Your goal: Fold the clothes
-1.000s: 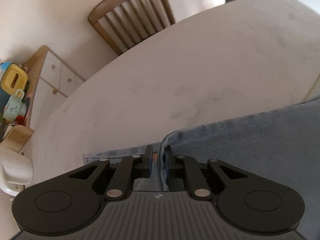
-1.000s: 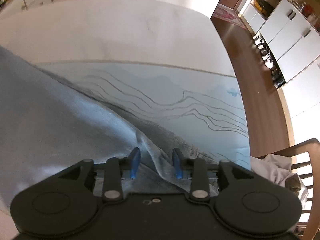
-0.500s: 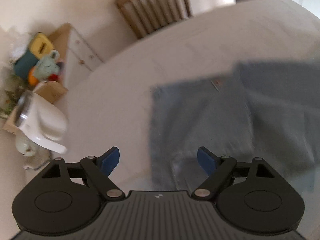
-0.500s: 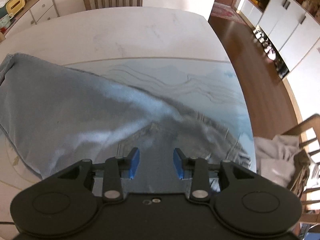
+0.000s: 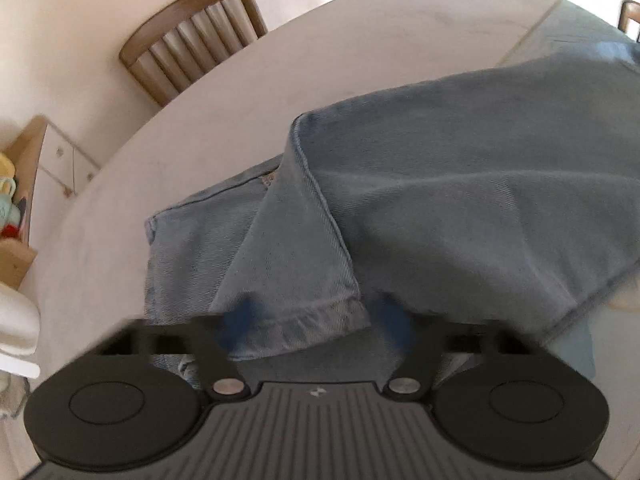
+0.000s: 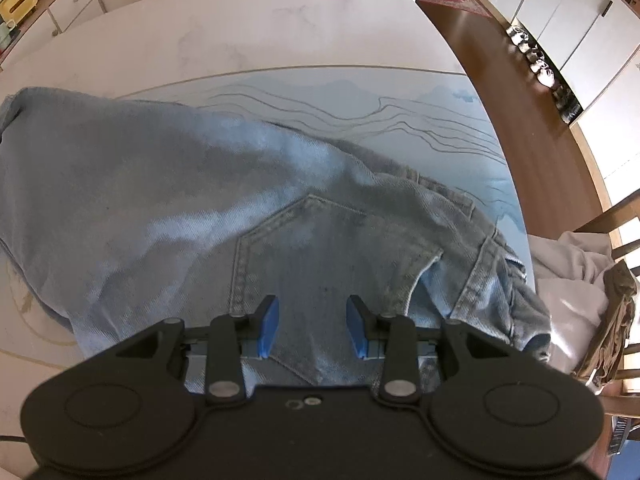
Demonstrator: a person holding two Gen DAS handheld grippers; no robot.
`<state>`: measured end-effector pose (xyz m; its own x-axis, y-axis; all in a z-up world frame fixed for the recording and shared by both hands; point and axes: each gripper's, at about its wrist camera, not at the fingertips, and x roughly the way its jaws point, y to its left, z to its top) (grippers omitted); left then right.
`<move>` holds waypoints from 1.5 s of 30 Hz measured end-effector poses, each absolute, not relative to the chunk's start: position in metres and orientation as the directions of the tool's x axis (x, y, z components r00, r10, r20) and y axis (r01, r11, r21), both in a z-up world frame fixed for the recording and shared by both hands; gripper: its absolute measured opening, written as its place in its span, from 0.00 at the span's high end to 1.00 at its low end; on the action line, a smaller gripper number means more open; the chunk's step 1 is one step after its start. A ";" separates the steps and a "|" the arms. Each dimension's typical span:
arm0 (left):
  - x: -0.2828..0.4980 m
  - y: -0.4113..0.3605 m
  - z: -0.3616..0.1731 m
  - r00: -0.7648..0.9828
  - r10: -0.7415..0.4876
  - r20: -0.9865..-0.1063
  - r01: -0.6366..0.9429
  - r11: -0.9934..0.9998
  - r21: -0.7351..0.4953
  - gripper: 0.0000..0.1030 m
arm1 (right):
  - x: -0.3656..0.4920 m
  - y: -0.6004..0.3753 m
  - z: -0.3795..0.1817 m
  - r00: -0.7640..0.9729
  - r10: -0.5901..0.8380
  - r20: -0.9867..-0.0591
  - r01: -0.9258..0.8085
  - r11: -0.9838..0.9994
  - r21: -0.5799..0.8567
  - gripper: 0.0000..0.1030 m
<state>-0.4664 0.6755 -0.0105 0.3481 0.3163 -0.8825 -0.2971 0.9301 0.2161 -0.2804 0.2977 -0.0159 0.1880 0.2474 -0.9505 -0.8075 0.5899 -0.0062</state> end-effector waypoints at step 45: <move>-0.543 0.747 0.015 0.238 0.336 -0.911 -0.748 0.662 0.049 0.83 | -0.269 0.267 -0.017 0.172 0.274 -0.946 -0.794 0.608 0.031 0.00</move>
<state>-0.5426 0.7471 0.0154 0.2381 0.3363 -0.9112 -0.7477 0.6622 0.0490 -0.2686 0.2672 -0.0174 0.1725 0.2740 -0.9461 -0.7936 0.6076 0.0313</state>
